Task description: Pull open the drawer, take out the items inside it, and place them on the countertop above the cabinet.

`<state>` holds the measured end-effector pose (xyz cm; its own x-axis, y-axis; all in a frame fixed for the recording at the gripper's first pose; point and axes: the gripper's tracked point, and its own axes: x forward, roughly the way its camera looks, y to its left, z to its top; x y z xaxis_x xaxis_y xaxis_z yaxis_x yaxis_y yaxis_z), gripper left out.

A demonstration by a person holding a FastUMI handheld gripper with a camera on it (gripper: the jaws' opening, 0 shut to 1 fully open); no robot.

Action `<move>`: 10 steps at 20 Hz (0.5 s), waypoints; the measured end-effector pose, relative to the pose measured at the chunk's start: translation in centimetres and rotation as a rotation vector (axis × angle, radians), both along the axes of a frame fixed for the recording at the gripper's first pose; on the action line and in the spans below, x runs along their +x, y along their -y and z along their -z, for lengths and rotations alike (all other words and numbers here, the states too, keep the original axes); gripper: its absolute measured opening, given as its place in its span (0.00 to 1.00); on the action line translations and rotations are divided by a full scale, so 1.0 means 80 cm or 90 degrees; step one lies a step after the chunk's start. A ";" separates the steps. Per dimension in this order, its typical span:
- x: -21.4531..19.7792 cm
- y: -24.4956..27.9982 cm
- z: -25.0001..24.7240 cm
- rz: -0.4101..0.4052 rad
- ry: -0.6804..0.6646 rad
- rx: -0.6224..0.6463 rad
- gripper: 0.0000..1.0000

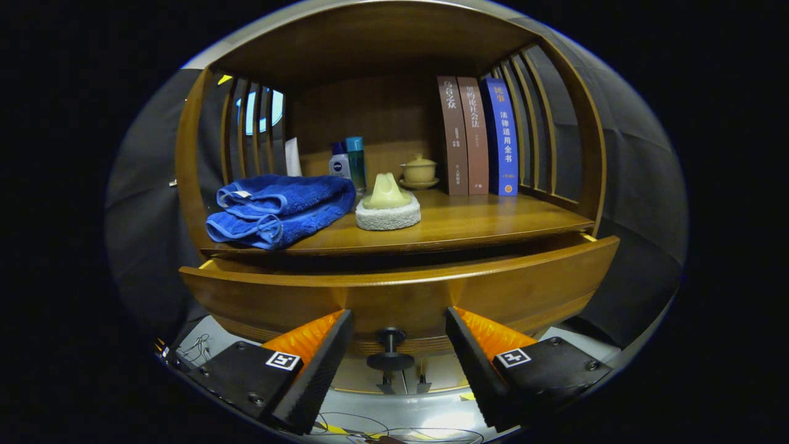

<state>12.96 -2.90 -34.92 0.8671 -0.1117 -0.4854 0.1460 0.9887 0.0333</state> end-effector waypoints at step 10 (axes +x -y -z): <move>0.031 0.004 0.009 0.006 0.007 0.006 0.99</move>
